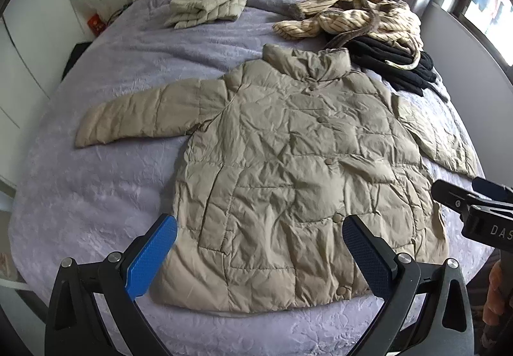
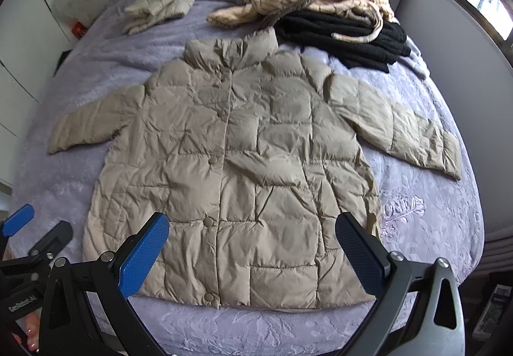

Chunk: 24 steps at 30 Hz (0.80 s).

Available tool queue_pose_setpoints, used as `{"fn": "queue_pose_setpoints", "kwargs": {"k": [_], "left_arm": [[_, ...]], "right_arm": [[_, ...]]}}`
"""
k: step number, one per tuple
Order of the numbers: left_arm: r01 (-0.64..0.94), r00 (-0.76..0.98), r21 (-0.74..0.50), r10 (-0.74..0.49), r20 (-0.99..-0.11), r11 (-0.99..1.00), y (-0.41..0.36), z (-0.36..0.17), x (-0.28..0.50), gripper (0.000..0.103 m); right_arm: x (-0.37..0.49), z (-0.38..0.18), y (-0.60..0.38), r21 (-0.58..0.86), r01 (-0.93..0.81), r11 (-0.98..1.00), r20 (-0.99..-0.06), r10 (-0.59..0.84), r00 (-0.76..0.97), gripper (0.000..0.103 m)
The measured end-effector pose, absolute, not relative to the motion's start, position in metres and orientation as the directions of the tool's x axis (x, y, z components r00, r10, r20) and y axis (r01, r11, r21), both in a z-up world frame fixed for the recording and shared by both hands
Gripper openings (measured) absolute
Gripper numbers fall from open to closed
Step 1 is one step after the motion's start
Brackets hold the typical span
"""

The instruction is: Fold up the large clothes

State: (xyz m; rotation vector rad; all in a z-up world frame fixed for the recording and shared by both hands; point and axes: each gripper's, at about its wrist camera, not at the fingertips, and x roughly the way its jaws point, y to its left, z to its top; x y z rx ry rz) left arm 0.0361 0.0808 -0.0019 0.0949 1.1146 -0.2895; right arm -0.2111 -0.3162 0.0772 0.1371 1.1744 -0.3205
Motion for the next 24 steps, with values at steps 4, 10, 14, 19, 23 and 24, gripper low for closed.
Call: {"fn": "queue_pose_setpoints", "kwargs": {"k": [4,10,14,19,23,24], "left_arm": [[0.229,0.389,-0.085,-0.171,-0.905,0.97,0.101,-0.017,0.059,0.103],[0.136,0.378,-0.111,-0.156,-0.913,0.984,0.148,-0.047,0.103,0.103],[0.089,0.395,-0.181,-0.202,-0.896,0.979,0.186,-0.076,0.147,0.103],[-0.057,0.416,-0.304,-0.254,-0.873,0.951,0.247,-0.126,0.219,0.103],[-0.204,0.428,-0.423,-0.308,-0.85,0.883,0.301,-0.175,0.275,0.103],[-0.237,0.422,-0.432,-0.309,-0.852,0.87,0.311,-0.187,0.288,0.103]], "right_arm": [[-0.195,0.057,-0.31,-0.008,0.297,0.955,-0.949,-0.101,0.299,0.103],[-0.162,0.026,-0.291,0.068,0.269,0.961,-0.966,-0.004,0.257,0.103],[-0.136,0.003,-0.271,0.066,0.218,0.974,-0.968,0.009,0.252,0.103],[-0.098,-0.037,-0.248,0.087,0.172,0.981,-0.982,0.055,0.183,0.103],[-0.069,-0.062,-0.227,0.083,0.119,0.989,-0.982,0.06,0.182,0.103],[-0.063,-0.065,-0.223,0.084,0.111,0.99,-0.981,0.063,0.182,0.103]]}}
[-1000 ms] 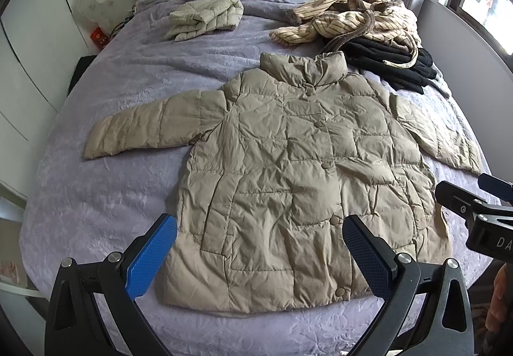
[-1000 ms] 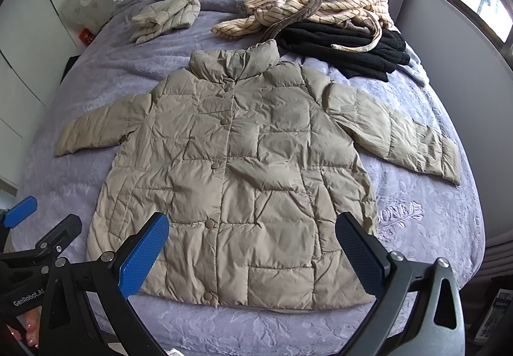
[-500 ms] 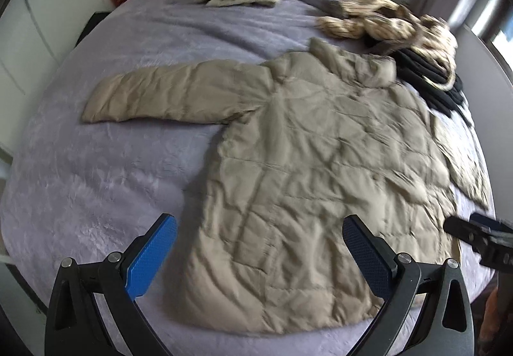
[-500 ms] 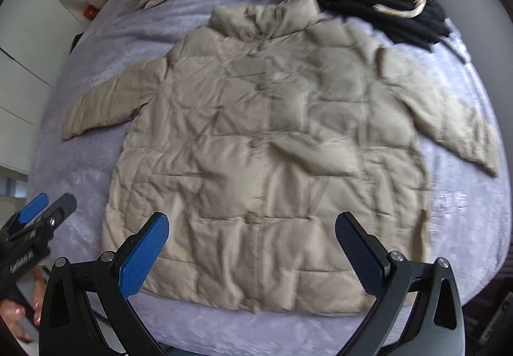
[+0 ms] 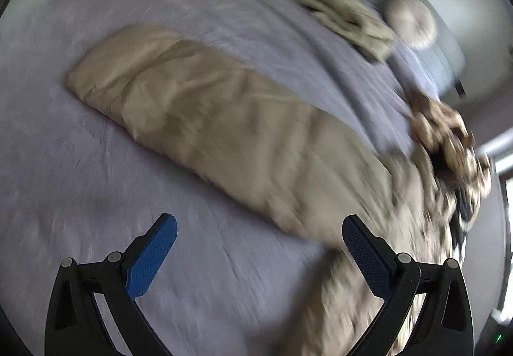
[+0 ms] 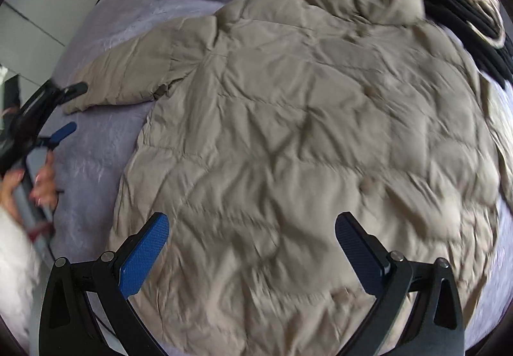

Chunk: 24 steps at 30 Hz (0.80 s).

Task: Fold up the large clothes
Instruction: 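Grasp the jacket hem with the left tool while the right tool grasps it too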

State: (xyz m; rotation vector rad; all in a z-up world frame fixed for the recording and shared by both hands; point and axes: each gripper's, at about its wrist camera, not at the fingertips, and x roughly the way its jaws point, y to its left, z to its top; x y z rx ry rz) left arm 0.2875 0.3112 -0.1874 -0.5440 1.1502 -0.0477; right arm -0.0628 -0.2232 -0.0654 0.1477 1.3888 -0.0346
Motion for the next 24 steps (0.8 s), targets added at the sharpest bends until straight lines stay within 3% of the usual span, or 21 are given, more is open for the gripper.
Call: {"fn": "queue_pose_setpoints", "kwargs": {"k": [6,8,10,11,12,15,16,17,18,19,24], "left_arm": [[-0.375,0.465,-0.493,-0.301,-0.833,0.785,0.356,-0.23,0.339,0.103],[-0.409,0.481,-0.49,-0.274,-0.833,0.77,0.365,-0.235,0.349,0.092],[-0.439,0.47,-0.464,-0.243,-0.848,0.77,0.374,-0.24,0.356,0.047],[-0.448,0.465,-0.456,-0.235,-0.854,0.769,0.378,-0.241,0.358,0.031],[-0.429,0.487,-0.508,-0.283,-0.827,0.747,0.384,-0.242,0.359,0.008],[-0.386,0.519,-0.564,-0.333,-0.787,0.73,0.392,-0.234,0.359,0.006],[-0.363,0.531,-0.561,-0.33,-0.781,0.744,0.392,-0.228,0.359,0.006],[-0.334,0.543,-0.556,-0.326,-0.774,0.761,0.391,-0.22,0.358,0.006],[-0.297,0.56,-0.55,-0.324,-0.762,0.78,0.389,-0.209,0.357,0.006],[-0.276,0.569,-0.549,-0.326,-0.755,0.789,0.386,-0.202,0.356,0.006],[-0.112,0.625,-0.536,-0.36,-0.693,0.837,0.351,-0.15,0.358,0.006]], "right_arm": [[-0.008,-0.079,-0.2,0.08,0.024,0.997,-0.969,0.072,0.238,0.103],[0.01,-0.08,-0.194,0.08,0.009,0.997,-0.963,0.075,0.26,0.103],[0.033,-0.083,-0.189,0.092,0.006,0.996,-0.956,0.087,0.282,0.103],[0.046,-0.085,-0.185,0.104,0.007,0.995,-0.952,0.097,0.292,0.103],[0.053,-0.086,-0.182,0.111,0.01,0.994,-0.949,0.103,0.299,0.103],[0.074,-0.089,-0.173,0.138,0.015,0.99,-0.935,0.125,0.33,0.096],[0.079,-0.091,-0.17,0.152,0.015,0.988,-0.932,0.138,0.335,0.081],[0.087,-0.097,-0.167,0.175,0.018,0.984,-0.93,0.159,0.331,0.058],[0.092,-0.102,-0.165,0.194,0.023,0.981,-0.93,0.176,0.323,0.044],[0.097,-0.109,-0.164,0.22,0.035,0.975,-0.93,0.199,0.309,0.022],[0.108,-0.14,-0.157,0.249,0.059,0.967,-0.932,0.222,0.286,0.017]]}}
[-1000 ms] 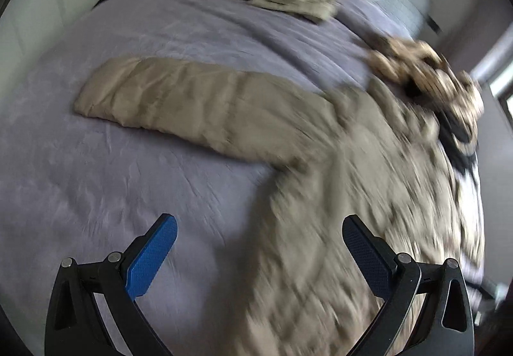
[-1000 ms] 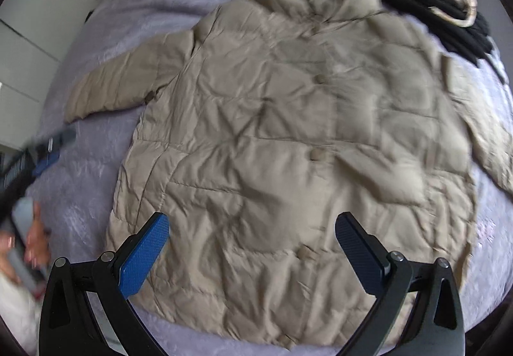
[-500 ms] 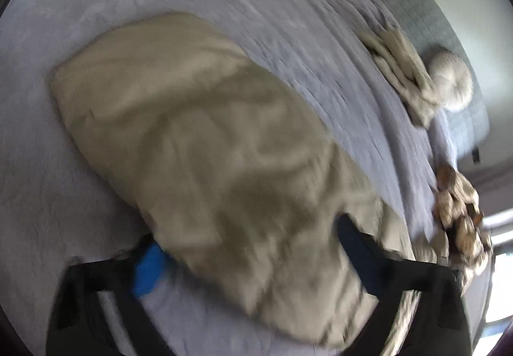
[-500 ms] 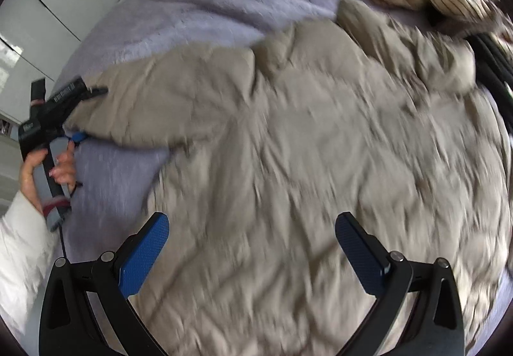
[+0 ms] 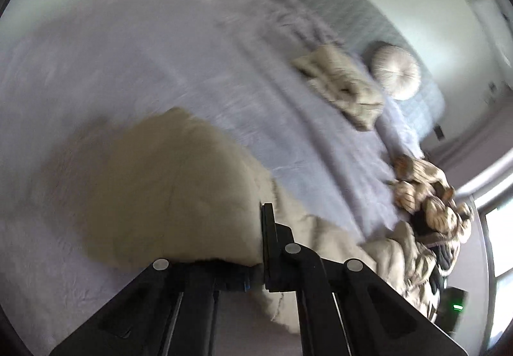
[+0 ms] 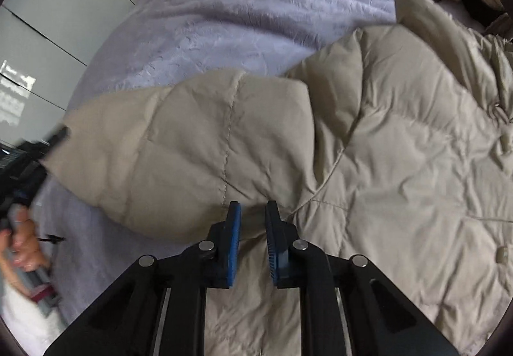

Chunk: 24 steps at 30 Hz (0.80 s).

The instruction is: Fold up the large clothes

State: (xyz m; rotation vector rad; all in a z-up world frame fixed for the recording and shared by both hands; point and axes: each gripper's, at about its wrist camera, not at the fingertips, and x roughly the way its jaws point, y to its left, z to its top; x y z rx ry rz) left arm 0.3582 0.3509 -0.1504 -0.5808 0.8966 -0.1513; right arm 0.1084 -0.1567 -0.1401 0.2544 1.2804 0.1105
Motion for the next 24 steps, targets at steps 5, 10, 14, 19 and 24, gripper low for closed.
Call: {"fn": "queue_pose_setpoints", "kwargs": {"k": [5,10,14,19,24], "left_arm": [[0.016,0.633,-0.557,-0.439,-0.637,0.83,0.31,-0.118,0.36,0.006],[0.164,0.601,-0.518,-0.501,-0.622,0.84,0.229,-0.092,0.357,0.006],[0.288,0.558,-0.454,-0.533,-0.636,0.843,0.147,-0.081,0.346,0.006],[0.423,0.486,-0.346,-0.532,-0.693,0.838,0.04,-0.088,0.319,0.006],[0.514,0.439,-0.124,-0.384,-0.812,0.849,-0.057,-0.136,0.291,0.006]], "right_arm": [[0.115,-0.177,-0.155,0.227,0.079,0.971,-0.949,0.202,0.244,0.016],[0.119,-0.176,-0.165,0.324,0.093,0.942,-0.922,0.291,0.256,0.016],[0.101,-0.153,-0.198,0.386,0.128,0.914,-0.893,0.335,0.3,0.016],[0.047,-0.118,-0.27,0.338,0.227,0.913,-0.898,0.241,0.369,0.016],[0.004,-0.109,-0.339,0.321,0.376,0.869,-0.905,0.165,0.391,0.016]]}}
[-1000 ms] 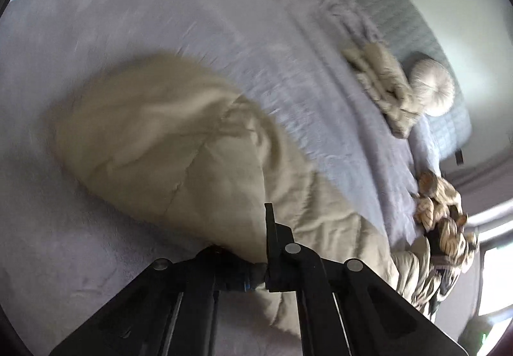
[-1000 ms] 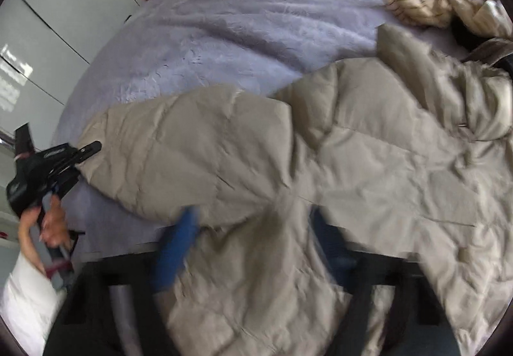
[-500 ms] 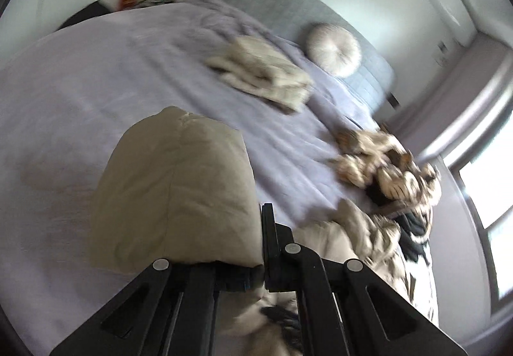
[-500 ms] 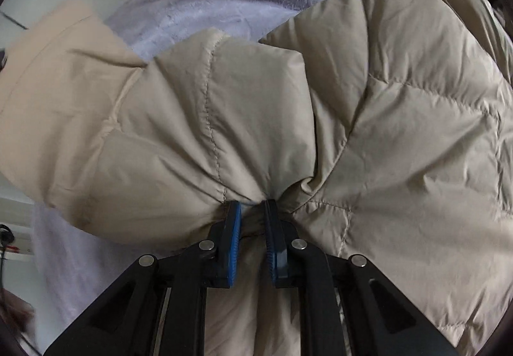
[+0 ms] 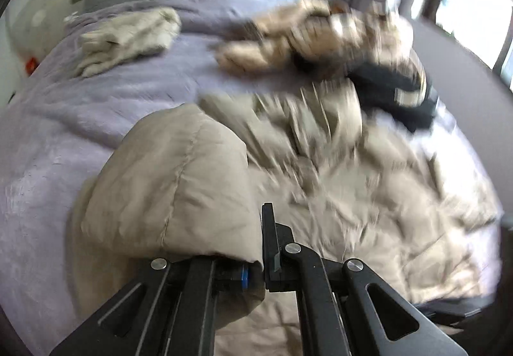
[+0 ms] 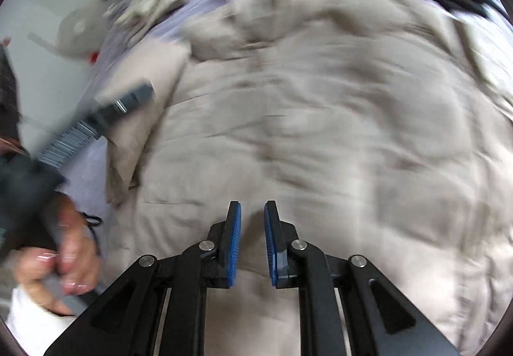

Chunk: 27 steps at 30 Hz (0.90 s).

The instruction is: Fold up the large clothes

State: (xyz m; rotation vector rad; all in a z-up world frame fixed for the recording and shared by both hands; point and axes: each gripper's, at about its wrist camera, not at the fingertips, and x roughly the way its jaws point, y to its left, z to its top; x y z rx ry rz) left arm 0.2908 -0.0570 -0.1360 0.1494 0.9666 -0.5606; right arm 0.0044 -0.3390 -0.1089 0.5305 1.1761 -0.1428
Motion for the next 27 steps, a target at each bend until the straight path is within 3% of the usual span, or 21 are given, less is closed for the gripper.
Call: {"fn": "queue_pose_setpoints", "kwargs": {"k": [5,9,10,11,12,13,16,17,20,22,27], "left_arm": [[0.533,0.432,0.032,-0.24,-0.869,0.845,-0.085,-0.172,0.268,0.006],[0.561,0.458,0.09,-0.218,-0.862,0.823,-0.082,-0.167,0.252,0.007],[0.559,0.459,0.095,-0.211,-0.863,0.824,-0.075,-0.165,0.249,0.012],[0.554,0.462,0.095,-0.211,-0.861,0.827,-0.071,-0.162,0.246,0.025],[0.549,0.466,0.089,-0.215,-0.858,0.831,-0.065,-0.159,0.242,0.071],[0.537,0.477,0.09,-0.214,-0.852,0.839,-0.058,-0.154,0.239,0.103],[0.524,0.522,0.11,-0.217,-0.825,0.844,-0.038,-0.14,0.239,0.103],[0.514,0.531,0.116,-0.209,-0.821,0.85,-0.031,-0.136,0.241,0.103],[0.428,0.597,0.116,-0.185,-0.78,0.896,0.009,-0.122,0.244,0.103],[0.296,0.631,0.119,-0.101,-0.769,0.948,0.045,-0.121,0.255,0.103],[-0.006,0.522,0.042,0.039,-0.852,0.999,0.137,-0.159,0.301,0.103]], "right_arm": [[-0.006,-0.106,-0.371,0.319,0.435,0.842,-0.908,0.14,0.396,0.018],[-0.001,-0.104,-0.381,0.337,0.44,0.833,-0.903,0.154,0.401,0.018],[0.002,-0.103,-0.381,0.336,0.437,0.835,-0.903,0.153,0.402,0.018],[0.001,-0.102,-0.382,0.335,0.434,0.837,-0.902,0.152,0.403,0.018],[0.004,-0.1,-0.381,0.335,0.427,0.84,-0.902,0.154,0.404,0.019],[0.007,-0.099,-0.379,0.334,0.417,0.846,-0.901,0.157,0.403,0.025],[0.004,-0.091,-0.375,0.312,0.368,0.876,-0.901,0.149,0.408,0.063],[0.017,-0.086,-0.363,0.292,0.335,0.896,-0.899,0.138,0.416,0.07],[0.036,-0.073,-0.327,0.222,0.224,0.949,-0.891,0.104,0.443,0.083],[0.056,-0.068,-0.293,0.132,0.115,0.985,-0.885,0.065,0.461,0.083],[0.103,-0.092,-0.2,-0.2,-0.144,0.969,-0.877,-0.112,0.468,0.091]]}}
